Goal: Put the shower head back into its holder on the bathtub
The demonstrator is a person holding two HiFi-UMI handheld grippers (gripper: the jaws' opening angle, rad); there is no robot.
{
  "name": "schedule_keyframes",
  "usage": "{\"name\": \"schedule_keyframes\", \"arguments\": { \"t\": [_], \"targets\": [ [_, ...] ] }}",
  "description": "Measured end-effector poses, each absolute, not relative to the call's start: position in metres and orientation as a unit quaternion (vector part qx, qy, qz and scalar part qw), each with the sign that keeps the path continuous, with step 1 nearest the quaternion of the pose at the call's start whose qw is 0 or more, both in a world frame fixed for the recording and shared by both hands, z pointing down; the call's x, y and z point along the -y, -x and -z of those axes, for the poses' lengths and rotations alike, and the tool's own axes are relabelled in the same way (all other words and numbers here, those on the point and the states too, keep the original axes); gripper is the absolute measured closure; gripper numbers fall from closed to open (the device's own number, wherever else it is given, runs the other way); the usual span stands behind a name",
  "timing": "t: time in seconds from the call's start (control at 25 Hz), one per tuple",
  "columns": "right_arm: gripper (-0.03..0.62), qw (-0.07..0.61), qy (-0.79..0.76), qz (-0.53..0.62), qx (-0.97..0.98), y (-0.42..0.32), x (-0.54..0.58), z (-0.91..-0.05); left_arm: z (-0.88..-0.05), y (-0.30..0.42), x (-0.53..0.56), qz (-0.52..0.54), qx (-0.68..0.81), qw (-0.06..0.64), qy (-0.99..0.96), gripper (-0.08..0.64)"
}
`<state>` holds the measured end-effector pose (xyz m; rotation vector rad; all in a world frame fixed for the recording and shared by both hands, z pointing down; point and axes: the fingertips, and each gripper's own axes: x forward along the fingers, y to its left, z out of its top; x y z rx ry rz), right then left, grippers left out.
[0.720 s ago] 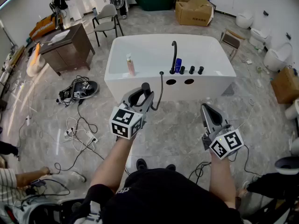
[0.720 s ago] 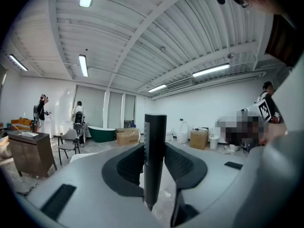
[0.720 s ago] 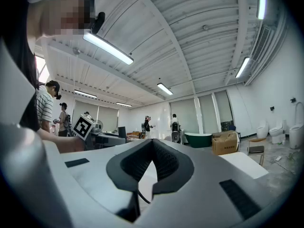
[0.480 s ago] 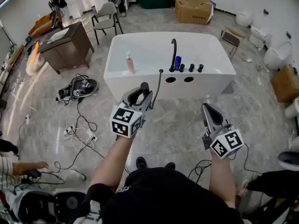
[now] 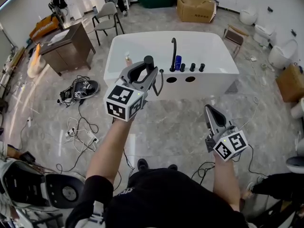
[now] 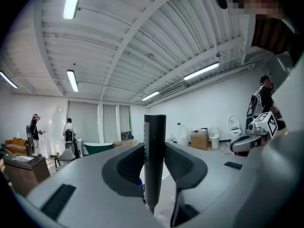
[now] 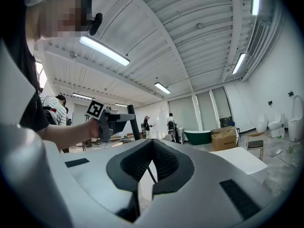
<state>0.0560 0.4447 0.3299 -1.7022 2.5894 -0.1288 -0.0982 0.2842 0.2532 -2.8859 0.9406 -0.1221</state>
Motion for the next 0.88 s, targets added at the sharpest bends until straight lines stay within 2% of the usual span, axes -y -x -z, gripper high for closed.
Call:
{"name": "schedule_keyframes", "arguments": {
  "t": [0.44, 0.68, 0.88],
  "targets": [
    [0.577, -0.005, 0.526, 0.059, -0.848, -0.078, -0.429, -0.353, -0.308, 0.06, -0.271, 0.051, -0.342, -0.004, 0.938, 0.42],
    [0.577, -0.015, 0.516, 0.071, -0.853, -0.088, -0.358, -0.374, -0.325, 0.042, -0.19, 0.049, -0.339, -0.01, 0.94, 0.42],
    [0.577, -0.024, 0.529, 0.079, -0.844, -0.097, -0.269, -0.381, -0.308, 0.024, -0.098, 0.03, -0.314, 0.0, 0.949, 0.42]
  ]
}}
